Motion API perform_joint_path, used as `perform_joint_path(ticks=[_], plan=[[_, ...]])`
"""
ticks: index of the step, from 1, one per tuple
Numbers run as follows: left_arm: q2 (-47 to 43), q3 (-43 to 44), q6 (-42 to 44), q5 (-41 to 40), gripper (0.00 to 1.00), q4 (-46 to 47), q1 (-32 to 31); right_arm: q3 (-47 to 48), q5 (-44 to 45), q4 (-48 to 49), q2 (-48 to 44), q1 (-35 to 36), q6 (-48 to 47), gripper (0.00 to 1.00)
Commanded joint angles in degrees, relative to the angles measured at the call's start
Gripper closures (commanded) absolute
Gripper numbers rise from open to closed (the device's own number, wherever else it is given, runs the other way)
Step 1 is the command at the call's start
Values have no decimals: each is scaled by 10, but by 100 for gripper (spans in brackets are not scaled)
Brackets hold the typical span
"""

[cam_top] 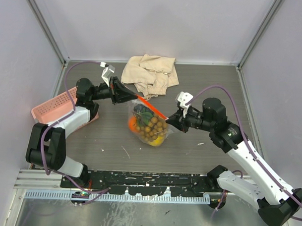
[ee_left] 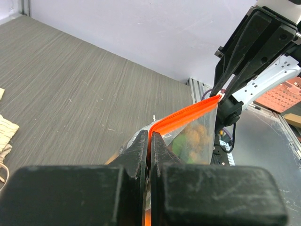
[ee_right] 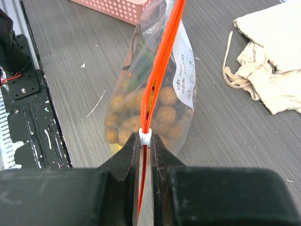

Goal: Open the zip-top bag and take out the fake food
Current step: Unzip the zipper food storage bag at the center of the board.

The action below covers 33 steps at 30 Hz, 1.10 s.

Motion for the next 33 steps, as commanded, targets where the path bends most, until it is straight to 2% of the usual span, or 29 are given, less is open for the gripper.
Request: perform_joint_path(ticks=[1, 33], plan=[[4, 4, 2, -35, 100, 44, 18, 3, 0, -5, -26, -2, 12, 99], [18, 2, -3, -49, 100, 47, 34, -7, 24, -48, -64, -2, 17, 99]])
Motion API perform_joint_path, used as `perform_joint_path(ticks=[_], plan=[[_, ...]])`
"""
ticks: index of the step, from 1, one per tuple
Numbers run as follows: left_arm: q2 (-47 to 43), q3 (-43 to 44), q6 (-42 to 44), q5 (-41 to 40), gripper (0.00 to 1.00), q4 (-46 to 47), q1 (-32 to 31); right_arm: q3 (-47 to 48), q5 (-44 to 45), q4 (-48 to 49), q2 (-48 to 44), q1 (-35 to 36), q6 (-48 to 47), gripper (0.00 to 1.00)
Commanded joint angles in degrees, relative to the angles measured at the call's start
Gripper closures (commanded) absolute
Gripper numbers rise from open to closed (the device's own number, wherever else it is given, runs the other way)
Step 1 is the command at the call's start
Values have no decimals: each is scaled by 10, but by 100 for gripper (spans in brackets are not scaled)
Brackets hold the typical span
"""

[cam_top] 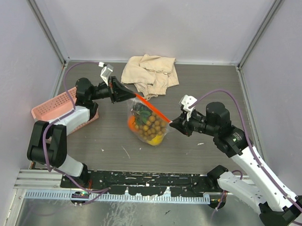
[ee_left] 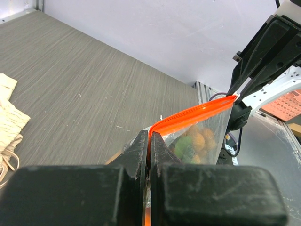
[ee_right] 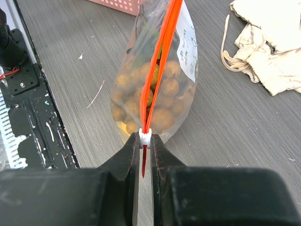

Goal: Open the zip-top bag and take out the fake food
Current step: Unzip the zipper food storage bag at the center of the board.

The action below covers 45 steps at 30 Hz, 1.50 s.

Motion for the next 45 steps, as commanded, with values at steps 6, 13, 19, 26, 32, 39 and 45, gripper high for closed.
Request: perform_joint_path(ticks=[6, 13, 19, 26, 32, 39, 45], plan=[[4, 5, -6, -40, 100, 52, 21, 3, 4, -10, -27, -1, 5, 99], [14, 5, -19, -41, 100, 66, 26, 2, 10, -16, -36, -1, 5, 99], [27, 5, -45, -43, 100, 95, 28, 0, 13, -19, -41, -1, 5, 99], [-3, -13, -115, -128, 47, 92, 28, 6, 14, -7, -19, -1, 8, 99], [-125, -41, -63, -207, 25, -72, 28, 4, 19, 5, 1, 0, 16, 99], [-327, -121, -95, -375, 2, -246, 28, 8, 20, 10, 7, -1, 19, 99], [-390, -154, -232, -374, 2, -343, 30, 27, 23, 12, 33, -1, 16, 99]])
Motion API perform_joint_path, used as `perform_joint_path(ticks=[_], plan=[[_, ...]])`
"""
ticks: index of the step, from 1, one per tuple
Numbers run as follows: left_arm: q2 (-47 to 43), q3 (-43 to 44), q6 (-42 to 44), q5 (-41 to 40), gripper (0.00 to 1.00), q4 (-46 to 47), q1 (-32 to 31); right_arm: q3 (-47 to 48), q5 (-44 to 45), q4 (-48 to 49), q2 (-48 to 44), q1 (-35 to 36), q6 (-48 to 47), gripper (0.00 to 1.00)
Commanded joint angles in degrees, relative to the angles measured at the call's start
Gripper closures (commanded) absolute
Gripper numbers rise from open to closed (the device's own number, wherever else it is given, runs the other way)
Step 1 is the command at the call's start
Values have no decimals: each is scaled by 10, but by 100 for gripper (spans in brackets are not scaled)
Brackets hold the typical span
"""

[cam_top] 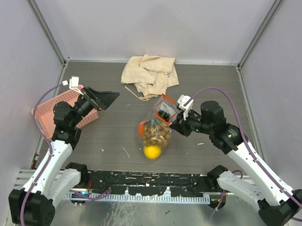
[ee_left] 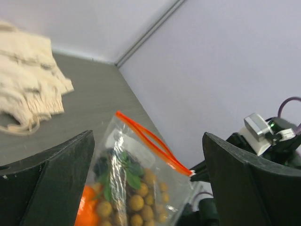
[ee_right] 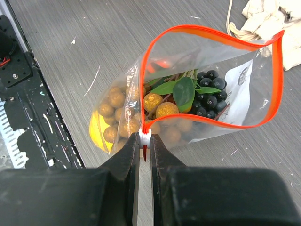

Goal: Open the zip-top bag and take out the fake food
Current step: Unzip the zipper food storage bag at the center of the board.

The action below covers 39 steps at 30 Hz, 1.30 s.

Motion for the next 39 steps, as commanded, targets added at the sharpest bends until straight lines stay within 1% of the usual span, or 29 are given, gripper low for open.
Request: perform_joint_path(ticks=[1, 4, 6, 7, 8, 10, 12, 15, 19, 22, 26, 29, 32, 39], plan=[[-1, -23, -132, -7, 2, -82, 3, 35, 2, 36, 13, -1, 3, 99], [22, -38, -213, 27, 2, -59, 3, 40, 1, 39, 19, -1, 4, 99], [25, -45, -226, 32, 2, -79, 1, 42, -3, 41, 22, -1, 4, 99], [19, -45, -214, 27, 2, -113, -3, 41, -5, 42, 23, -1, 4, 99], [2, -43, -192, 9, 2, -160, -10, 40, -8, 43, 23, -1, 5, 99], [-35, -44, -148, -53, 2, -240, -38, 40, -13, 45, 23, -1, 5, 99], [-69, -47, -135, -110, 2, -290, -75, 38, -13, 48, 22, -1, 6, 99], [-104, -38, -124, -186, 1, -343, -115, 37, -16, 51, 21, 0, 6, 99], [-119, -6, -91, -265, 1, -390, -159, 37, -25, 58, 25, -1, 5, 99], [-111, 11, -89, -279, 1, -390, -176, 40, -35, 65, 33, -1, 8, 99], [-81, 41, -117, -286, 0, -405, -202, 49, -49, 69, 43, -1, 14, 99], [-65, 70, -137, -319, 1, -453, -231, 50, -56, 70, 45, 0, 14, 98], [-57, 104, -157, -374, 1, -512, -255, 47, -61, 72, 48, 0, 12, 98], [0, 215, -183, -450, 0, -659, -305, 40, -75, 85, 63, 2, 15, 98]])
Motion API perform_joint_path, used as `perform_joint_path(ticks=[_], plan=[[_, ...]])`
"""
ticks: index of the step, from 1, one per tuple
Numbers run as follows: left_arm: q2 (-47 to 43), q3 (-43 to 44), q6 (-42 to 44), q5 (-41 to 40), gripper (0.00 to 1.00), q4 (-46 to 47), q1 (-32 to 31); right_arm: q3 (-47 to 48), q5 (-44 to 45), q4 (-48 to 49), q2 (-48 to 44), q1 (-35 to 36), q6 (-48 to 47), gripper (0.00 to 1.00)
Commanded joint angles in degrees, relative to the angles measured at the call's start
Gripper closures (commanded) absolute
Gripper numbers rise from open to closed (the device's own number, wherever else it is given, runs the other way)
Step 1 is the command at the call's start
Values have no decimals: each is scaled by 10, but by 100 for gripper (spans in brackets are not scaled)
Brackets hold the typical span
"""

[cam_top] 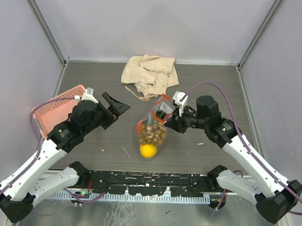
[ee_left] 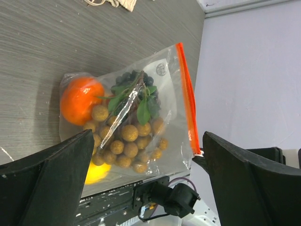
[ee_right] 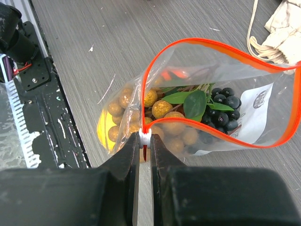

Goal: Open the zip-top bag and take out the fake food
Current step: Unzip the zipper food storage bag at the center of the board, then adjust the zipper food storage bag at the center of the board.

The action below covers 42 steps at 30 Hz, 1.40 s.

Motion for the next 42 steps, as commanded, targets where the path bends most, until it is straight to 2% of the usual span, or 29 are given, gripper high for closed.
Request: perform_joint_path(ticks=[1, 5, 9, 15, 21, 24, 26, 34, 37, 42], plan=[[33, 71, -26, -78, 0, -95, -33, 21, -20, 51, 5, 3, 7, 98], [78, 102, -34, -120, 1, -108, -75, 17, -26, 55, 9, 4, 9, 98], [149, 170, -14, -158, 1, -135, -122, 3, -31, 70, 4, 6, 16, 98], [245, 256, 103, -200, 1, -115, -130, -4, -37, 79, 6, 9, 18, 98], [352, 346, 210, -171, 1, -113, -129, -8, -44, 80, 11, 10, 15, 98], [391, 369, 266, -142, 11, -105, -130, -8, -44, 80, 7, 10, 14, 98], [403, 367, 296, -117, 22, -87, -130, -10, -43, 81, 3, 10, 15, 98], [452, 397, 373, -50, 31, -90, -130, -14, -47, 86, -1, 11, 18, 98], [461, 398, 410, -44, 44, -89, -130, -15, -48, 87, 1, 11, 18, 98], [455, 386, 447, -23, 98, -61, -128, -16, -47, 88, 1, 11, 20, 95]])
